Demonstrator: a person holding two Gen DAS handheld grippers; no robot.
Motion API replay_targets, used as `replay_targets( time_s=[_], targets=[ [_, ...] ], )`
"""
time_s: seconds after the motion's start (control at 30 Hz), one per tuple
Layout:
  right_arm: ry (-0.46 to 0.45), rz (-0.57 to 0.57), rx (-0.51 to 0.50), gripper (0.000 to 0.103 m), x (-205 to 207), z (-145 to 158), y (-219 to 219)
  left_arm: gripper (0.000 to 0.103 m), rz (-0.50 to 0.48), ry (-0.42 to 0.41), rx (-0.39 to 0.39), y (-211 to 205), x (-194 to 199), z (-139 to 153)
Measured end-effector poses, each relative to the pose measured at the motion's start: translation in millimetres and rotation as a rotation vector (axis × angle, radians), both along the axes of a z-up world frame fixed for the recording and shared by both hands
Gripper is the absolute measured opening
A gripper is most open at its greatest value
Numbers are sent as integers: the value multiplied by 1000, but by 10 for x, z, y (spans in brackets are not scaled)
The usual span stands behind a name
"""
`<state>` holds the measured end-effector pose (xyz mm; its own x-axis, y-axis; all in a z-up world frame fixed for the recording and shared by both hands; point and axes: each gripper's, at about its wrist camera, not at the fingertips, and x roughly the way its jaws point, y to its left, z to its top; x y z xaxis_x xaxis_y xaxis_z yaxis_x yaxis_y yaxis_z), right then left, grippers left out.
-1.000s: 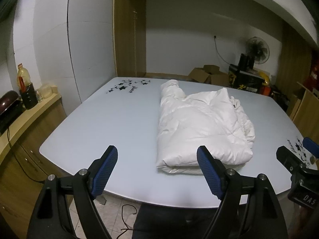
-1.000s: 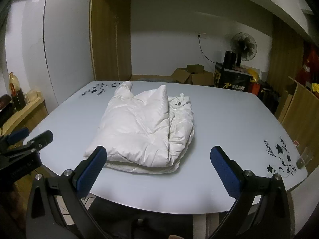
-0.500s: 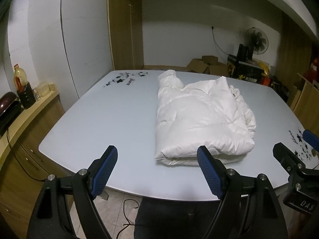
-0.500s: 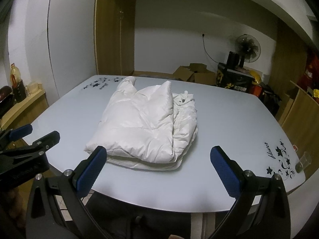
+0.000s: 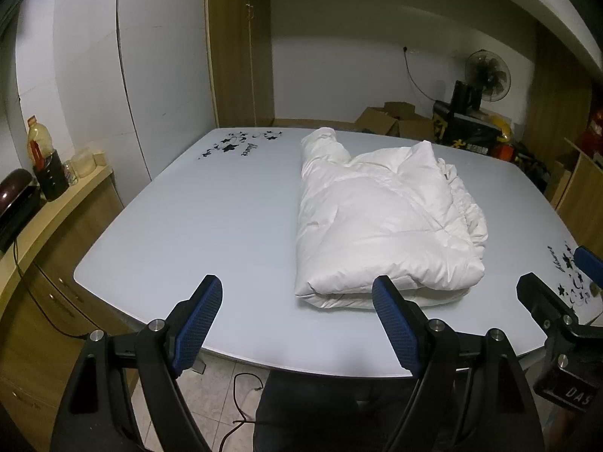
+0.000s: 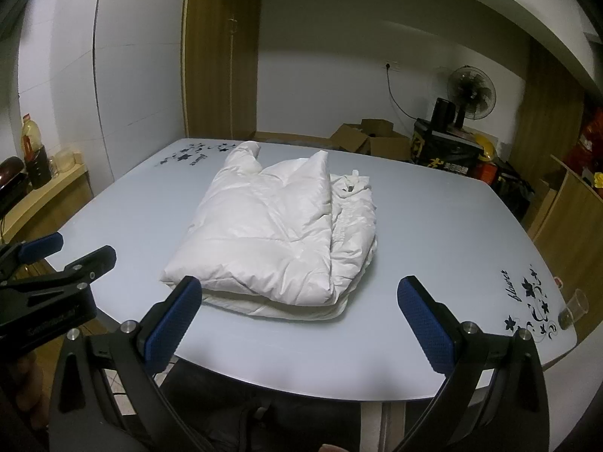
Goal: Fold large clothes
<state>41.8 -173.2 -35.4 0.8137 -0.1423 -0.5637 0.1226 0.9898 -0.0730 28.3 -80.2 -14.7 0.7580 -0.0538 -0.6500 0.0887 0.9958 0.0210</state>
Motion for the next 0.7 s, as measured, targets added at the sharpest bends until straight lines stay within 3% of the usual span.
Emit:
replay_targets(
  time_s=[0.7],
  targets=[
    [3,0,-2,103,13,-8,47,82,12,9,-5,-10,-23,-17]
  ],
)
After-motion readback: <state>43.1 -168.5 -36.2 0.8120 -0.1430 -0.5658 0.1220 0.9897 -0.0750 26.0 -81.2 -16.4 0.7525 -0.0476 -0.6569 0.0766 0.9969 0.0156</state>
